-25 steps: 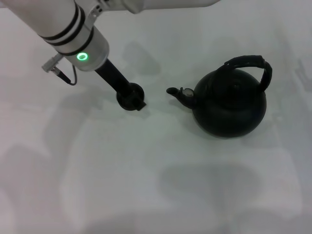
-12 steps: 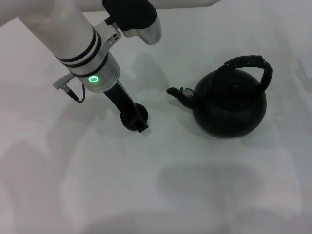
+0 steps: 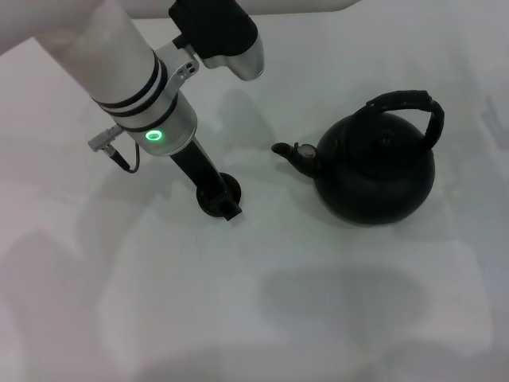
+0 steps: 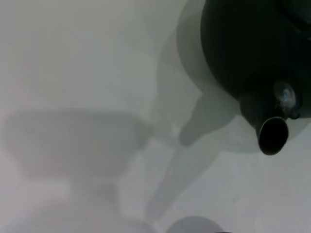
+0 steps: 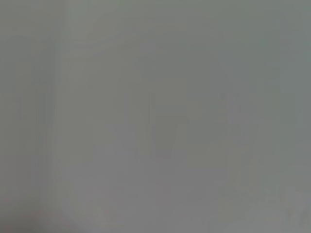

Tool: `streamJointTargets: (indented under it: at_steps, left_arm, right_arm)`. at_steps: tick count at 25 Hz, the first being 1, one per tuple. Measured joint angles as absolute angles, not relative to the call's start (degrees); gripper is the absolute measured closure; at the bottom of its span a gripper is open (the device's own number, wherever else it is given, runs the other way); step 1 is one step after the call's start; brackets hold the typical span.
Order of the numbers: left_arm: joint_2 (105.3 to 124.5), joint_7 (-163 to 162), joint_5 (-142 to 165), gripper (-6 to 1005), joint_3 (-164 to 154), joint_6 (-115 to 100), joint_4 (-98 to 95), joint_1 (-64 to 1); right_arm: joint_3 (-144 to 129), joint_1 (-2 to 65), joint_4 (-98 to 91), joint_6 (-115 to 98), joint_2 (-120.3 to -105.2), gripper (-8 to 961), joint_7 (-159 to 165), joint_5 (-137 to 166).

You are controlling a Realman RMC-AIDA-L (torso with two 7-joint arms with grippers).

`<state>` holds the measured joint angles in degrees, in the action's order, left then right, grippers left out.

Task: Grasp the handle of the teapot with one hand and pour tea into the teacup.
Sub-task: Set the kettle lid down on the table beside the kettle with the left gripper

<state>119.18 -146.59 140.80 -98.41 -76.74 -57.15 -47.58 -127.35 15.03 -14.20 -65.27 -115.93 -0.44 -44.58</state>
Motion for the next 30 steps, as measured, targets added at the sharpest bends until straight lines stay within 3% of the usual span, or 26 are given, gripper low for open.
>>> streamJointTargets:
  at_steps: [23, 30]
  left_arm:
    - [119.18, -147.9, 141.6, 295, -98.9, -75.5, -55.2, -48.3]
    - [119.18, -148.2, 141.6, 252, -99.2, -75.4, -55.1, -48.3]
  right_arm:
    - [-127.2, 15.2, -14.2, -64.5, -115.92, 143, -0.4, -44.6]
    - [-127.2, 15.2, -14.2, -64.5, -115.93, 144, -0.4, -44.7]
